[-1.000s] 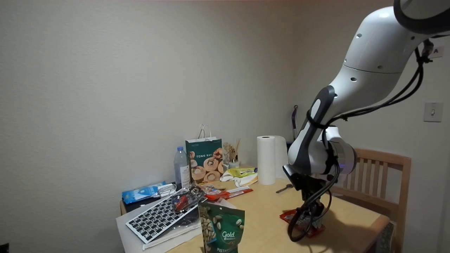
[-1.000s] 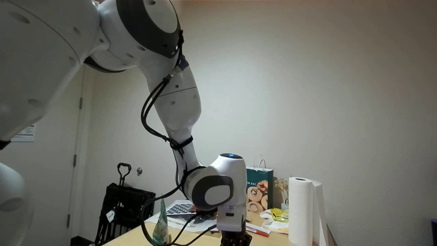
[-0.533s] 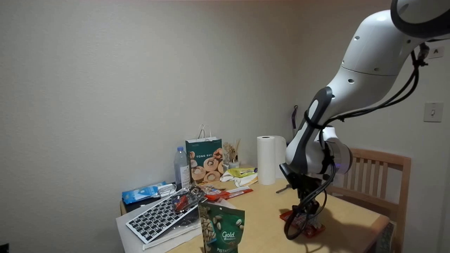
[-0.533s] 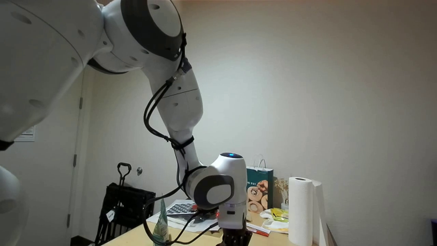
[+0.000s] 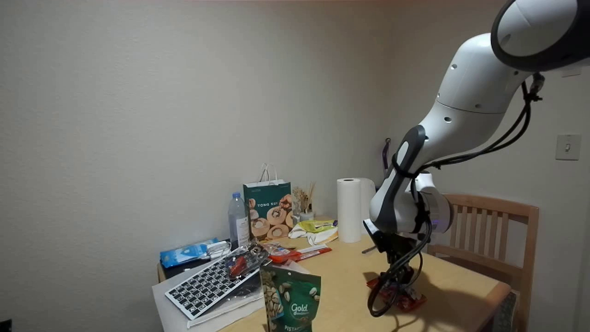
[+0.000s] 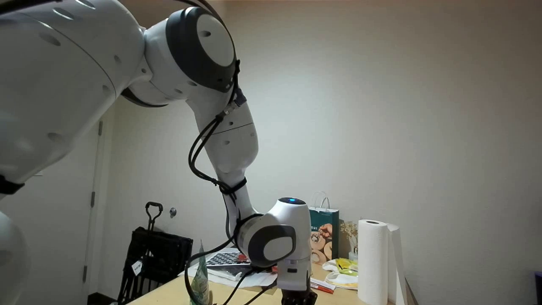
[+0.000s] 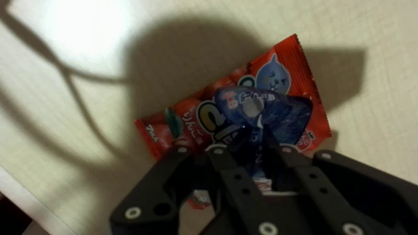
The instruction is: Move the blue pack
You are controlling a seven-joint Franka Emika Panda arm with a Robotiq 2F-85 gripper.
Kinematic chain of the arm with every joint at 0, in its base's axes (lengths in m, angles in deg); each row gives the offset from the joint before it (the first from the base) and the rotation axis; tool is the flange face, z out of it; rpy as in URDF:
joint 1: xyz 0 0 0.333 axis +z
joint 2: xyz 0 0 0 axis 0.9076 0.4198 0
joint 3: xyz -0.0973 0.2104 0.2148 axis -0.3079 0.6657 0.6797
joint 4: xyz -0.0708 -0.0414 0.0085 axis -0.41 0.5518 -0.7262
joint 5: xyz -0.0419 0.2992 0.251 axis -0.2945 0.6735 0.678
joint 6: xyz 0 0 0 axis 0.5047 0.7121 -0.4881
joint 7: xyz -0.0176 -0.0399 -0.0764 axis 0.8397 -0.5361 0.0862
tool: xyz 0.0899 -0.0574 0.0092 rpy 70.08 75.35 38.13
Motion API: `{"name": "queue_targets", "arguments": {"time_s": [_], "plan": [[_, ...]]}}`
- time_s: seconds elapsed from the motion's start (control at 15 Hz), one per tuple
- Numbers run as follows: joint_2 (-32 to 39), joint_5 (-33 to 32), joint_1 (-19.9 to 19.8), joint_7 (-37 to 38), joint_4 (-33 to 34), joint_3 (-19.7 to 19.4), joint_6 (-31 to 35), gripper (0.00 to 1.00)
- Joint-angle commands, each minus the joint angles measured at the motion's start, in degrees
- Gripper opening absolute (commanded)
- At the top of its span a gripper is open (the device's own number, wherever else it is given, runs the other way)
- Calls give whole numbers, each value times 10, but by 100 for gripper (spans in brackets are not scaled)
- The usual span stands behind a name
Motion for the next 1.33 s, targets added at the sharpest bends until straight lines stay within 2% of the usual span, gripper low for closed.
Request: {"name": "queue_targets", "arguments": {"time_s": [0.0,0.13,0.2,0.27,0.33,1.0,1.13,1.27], "plan": [[10,-18,-19,11,16,10,-16,5],[14,-19,-20,10,21,10,-20,5],[16,-21,-17,12,22,7,-21,10],[15,-24,-16,11,22,6,-24,36],[15,-25,-14,12,22,5,-21,36],[-7,-75,25,30,4,-32,12,98],[-14,-88,43,39,-4,-48,24,100],[-26,-108,79,64,-20,-81,38,100]]}}
